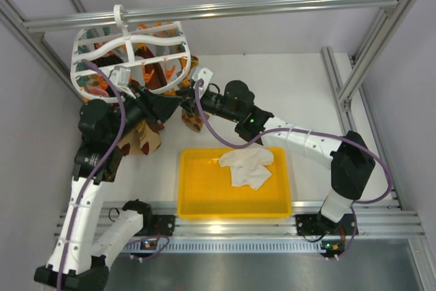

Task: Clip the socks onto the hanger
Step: Open the clamp at the hanger.

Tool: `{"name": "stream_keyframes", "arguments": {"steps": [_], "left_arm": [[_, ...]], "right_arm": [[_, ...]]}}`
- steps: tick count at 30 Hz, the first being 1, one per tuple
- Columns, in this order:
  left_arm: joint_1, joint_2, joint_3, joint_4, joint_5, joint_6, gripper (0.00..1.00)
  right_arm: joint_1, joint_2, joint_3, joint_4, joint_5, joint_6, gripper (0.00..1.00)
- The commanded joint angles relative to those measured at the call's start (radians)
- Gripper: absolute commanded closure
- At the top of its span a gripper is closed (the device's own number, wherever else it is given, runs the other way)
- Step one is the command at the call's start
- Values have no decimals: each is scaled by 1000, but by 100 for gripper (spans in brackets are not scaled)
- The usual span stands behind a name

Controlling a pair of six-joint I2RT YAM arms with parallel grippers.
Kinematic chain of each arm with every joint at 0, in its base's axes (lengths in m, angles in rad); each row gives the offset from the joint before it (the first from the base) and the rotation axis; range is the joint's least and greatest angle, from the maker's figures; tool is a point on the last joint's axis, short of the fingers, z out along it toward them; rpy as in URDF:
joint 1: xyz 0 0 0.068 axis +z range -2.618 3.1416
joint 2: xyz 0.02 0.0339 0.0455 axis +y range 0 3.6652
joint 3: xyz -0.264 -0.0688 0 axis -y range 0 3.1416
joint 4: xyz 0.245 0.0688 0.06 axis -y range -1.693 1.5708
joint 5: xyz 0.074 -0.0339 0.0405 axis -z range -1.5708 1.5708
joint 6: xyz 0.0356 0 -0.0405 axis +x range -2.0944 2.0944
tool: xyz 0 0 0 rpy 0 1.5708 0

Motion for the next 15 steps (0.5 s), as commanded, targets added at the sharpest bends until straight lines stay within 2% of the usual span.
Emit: {"name": "stream_keyframes", "arguments": {"steps": [1,4,10,14,15], "left_arm": [[-174,33,45,-20,-246,132,45],[-263,20,29,-32,-407,148,48],[-268,-59,-18,5,-555,158,51],[-268,-78,-23,-2,-621,186,51],[-268,-79,-35,11,-616,184,51]], "right_arm": [[22,-40,12,14,21,-7,100],[22,-45,9,13,33,-6,100],[22,-60,-22,28,70,-10,100],[11,-73,-92,143,29,-12,100],[10,-73,-129,227,18,-20,100]]}}
